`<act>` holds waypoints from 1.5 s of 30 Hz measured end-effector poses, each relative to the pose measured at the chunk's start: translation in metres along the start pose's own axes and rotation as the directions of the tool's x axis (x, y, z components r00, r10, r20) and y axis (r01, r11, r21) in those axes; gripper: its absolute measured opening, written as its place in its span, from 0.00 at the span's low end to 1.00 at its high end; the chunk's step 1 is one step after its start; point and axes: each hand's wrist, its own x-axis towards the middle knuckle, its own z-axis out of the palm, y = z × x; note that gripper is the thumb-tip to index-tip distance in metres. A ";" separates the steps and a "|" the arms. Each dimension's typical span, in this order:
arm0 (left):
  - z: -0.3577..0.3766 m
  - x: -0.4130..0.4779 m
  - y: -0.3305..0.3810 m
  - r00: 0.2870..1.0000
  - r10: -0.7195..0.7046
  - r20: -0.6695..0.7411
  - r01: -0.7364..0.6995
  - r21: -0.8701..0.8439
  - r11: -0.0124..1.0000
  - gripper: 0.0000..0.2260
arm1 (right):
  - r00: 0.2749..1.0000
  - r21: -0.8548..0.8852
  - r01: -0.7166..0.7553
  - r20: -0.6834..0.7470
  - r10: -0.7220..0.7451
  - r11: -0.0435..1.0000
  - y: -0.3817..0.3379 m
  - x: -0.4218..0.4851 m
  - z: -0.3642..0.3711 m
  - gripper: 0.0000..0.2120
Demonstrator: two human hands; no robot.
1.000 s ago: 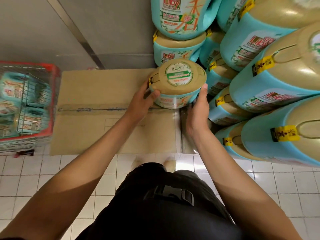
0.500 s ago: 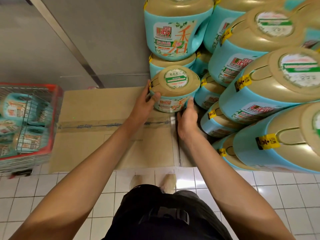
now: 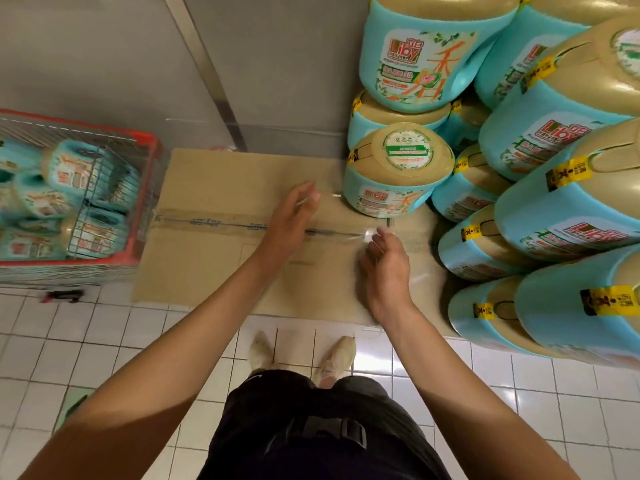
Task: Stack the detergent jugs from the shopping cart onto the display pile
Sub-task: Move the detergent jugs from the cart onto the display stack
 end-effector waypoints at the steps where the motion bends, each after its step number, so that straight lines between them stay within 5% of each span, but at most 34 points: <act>1: -0.010 -0.007 -0.007 1.000 -0.009 -0.017 0.009 -0.002 1.000 0.21 | 1.000 -0.017 -0.009 0.024 0.010 1.000 0.005 -0.005 0.004 0.08; 7: -0.098 -0.080 -0.051 0.969 -0.204 -0.138 0.162 -0.265 0.951 0.15 | 0.984 -0.215 -0.010 0.173 0.048 0.977 0.043 -0.039 0.050 0.09; 17: -0.262 -0.215 -0.122 0.815 -0.349 -0.462 0.167 -0.389 0.906 0.16 | 0.882 -0.558 0.069 0.422 0.211 0.827 0.138 -0.115 0.165 0.14; 24: -0.354 -0.275 -0.151 0.738 -0.378 -0.558 0.152 -0.408 0.900 0.17 | 0.765 -0.697 0.123 0.520 0.380 0.706 0.213 -0.158 0.240 0.15; 35: -0.451 -0.269 -0.175 0.683 -0.374 -0.627 0.128 -0.402 0.907 0.17 | 0.660 -0.784 0.288 0.579 0.479 0.550 0.271 -0.158 0.327 0.16; 45: -0.554 -0.227 -0.183 0.625 -0.366 -0.690 0.109 -0.387 0.916 0.15 | 0.655 -0.825 0.311 0.546 0.522 0.472 0.322 -0.128 0.432 0.19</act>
